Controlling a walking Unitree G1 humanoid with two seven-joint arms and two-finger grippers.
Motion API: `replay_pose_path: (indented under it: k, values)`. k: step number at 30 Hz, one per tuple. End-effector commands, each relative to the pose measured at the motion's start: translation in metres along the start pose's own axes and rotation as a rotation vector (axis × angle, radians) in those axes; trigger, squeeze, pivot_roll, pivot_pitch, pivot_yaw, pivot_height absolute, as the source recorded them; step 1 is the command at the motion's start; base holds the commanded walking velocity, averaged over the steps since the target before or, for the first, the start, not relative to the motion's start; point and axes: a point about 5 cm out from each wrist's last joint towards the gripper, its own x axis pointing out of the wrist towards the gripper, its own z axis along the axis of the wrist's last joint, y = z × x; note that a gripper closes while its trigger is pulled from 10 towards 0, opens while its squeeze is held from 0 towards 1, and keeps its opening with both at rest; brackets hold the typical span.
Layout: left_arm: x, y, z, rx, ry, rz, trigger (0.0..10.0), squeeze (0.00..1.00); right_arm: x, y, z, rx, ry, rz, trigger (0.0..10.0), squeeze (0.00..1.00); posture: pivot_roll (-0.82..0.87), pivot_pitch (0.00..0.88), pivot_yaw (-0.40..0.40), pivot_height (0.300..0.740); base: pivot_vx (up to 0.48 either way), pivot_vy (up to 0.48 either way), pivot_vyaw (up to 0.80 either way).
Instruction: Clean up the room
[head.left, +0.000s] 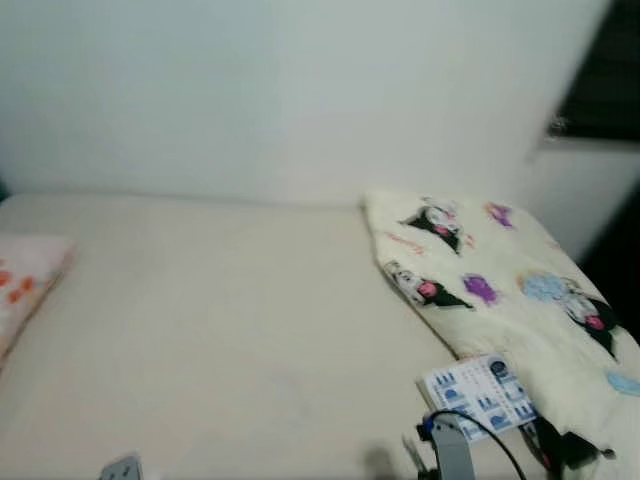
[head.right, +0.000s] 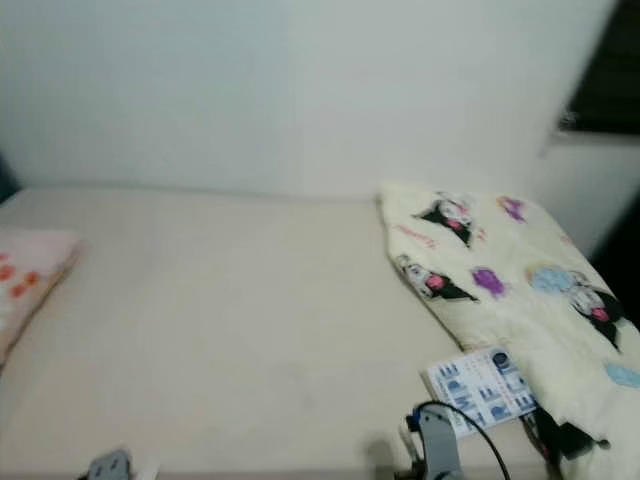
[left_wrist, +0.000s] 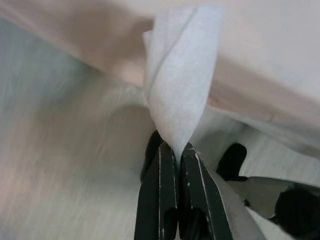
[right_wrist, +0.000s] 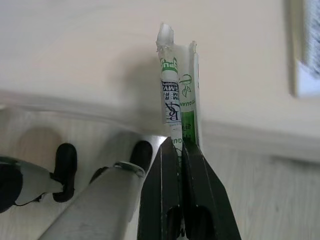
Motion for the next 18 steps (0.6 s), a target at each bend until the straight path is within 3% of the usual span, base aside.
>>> replay_pose_path:
  k: [1,3,10,12,18]
  values:
    - [-0.001,-0.001,-0.010,0.126,0.051,0.009,10.0,0.00,0.000,0.002,-0.005,-0.002,0.010,0.001,10.0,0.00,0.09,0.000,-0.095,0.740,-0.382,0.000,0.80]
    - [-0.001,-0.004,-0.008,0.218,0.028,-0.002,10.0,0.00,0.000,0.003,-0.005,-0.004,0.010,0.003,10.0,0.00,0.09,0.000,-0.091,0.740,0.000,0.000,0.80]
    - [-0.001,-0.017,-0.007,0.279,0.008,-0.070,10.0,0.00,0.000,0.004,-0.007,-0.013,0.018,0.002,10.0,0.00,0.09,0.000,-0.084,0.740,0.000,0.000,0.80]
    - [-0.002,-0.015,-0.017,0.370,0.047,-0.056,10.0,0.00,0.000,0.005,-0.011,-0.023,0.030,0.002,10.0,0.00,0.10,0.000,-0.082,0.740,0.000,0.000,0.80]
    - [-0.004,-0.009,-0.026,0.381,0.076,-0.040,10.0,0.00,0.000,0.006,-0.012,-0.031,0.037,0.005,10.0,0.00,0.11,0.000,-0.079,0.740,0.000,0.000,0.80]
